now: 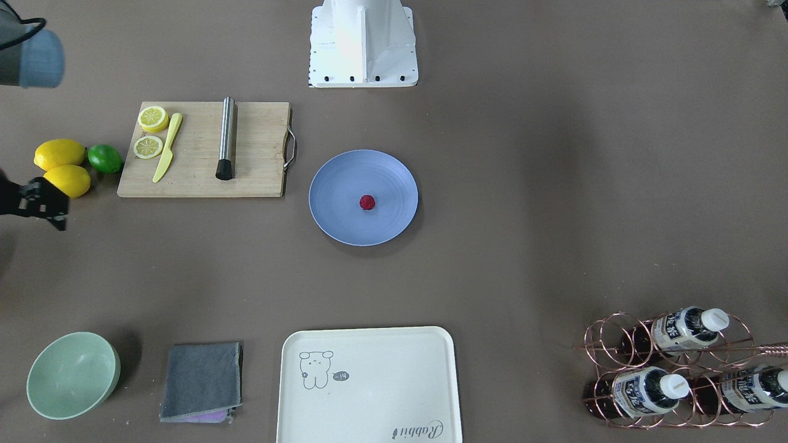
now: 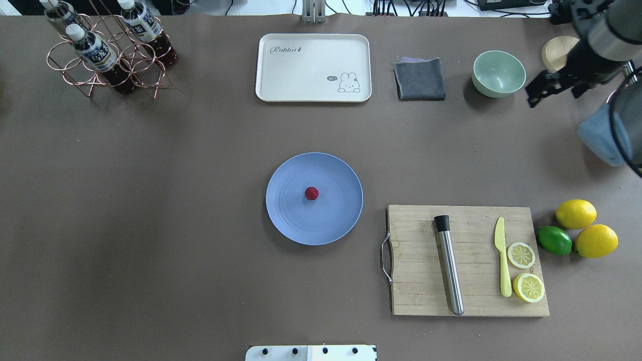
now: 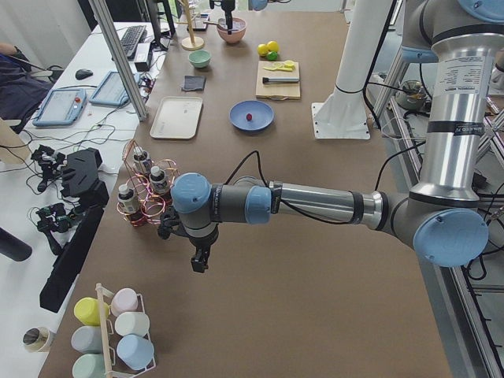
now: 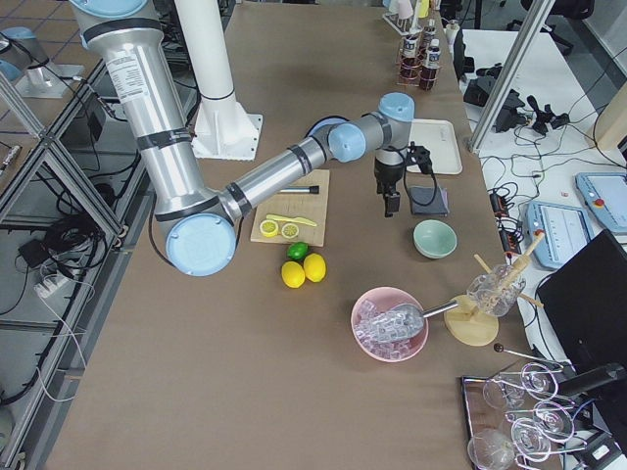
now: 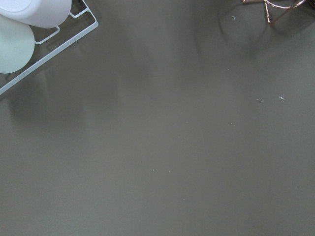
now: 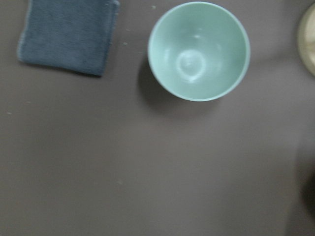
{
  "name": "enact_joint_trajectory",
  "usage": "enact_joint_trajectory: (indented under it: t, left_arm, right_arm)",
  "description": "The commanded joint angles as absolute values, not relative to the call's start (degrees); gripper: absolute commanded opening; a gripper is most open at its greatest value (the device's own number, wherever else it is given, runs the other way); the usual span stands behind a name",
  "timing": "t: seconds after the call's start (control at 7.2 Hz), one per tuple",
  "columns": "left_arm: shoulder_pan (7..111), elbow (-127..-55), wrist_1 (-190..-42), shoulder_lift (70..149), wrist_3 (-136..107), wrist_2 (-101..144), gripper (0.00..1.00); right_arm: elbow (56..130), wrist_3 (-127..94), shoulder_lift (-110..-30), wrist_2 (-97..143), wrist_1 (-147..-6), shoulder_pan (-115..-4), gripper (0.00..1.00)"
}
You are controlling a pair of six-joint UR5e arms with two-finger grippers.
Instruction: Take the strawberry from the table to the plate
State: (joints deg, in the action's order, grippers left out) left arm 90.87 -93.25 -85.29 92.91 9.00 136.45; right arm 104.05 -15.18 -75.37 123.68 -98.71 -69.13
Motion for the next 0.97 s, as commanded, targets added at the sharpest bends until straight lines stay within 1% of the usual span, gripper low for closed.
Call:
enact_joint_trajectory:
  t: [0.0,0.42,0.83]
  left_arm:
    - [90.88,-92.9,-85.08,92.81,8.96,136.32,0.98]
    - [91.14,-90.36,-85.17,92.81,8.53,136.58,0.98]
    - [91.84,-89.38,-85.25,92.9,8.44,136.58,0.98]
  right_arm:
    - [103.8,1.88,-83.47,124.89,-98.96,-79.85,1.0]
    - [101.0,15.18,-90.07,124.54,-98.79,-89.62,1.0]
    - [98.62,14.41,-92.11,124.19,-98.26,-92.2,1.0]
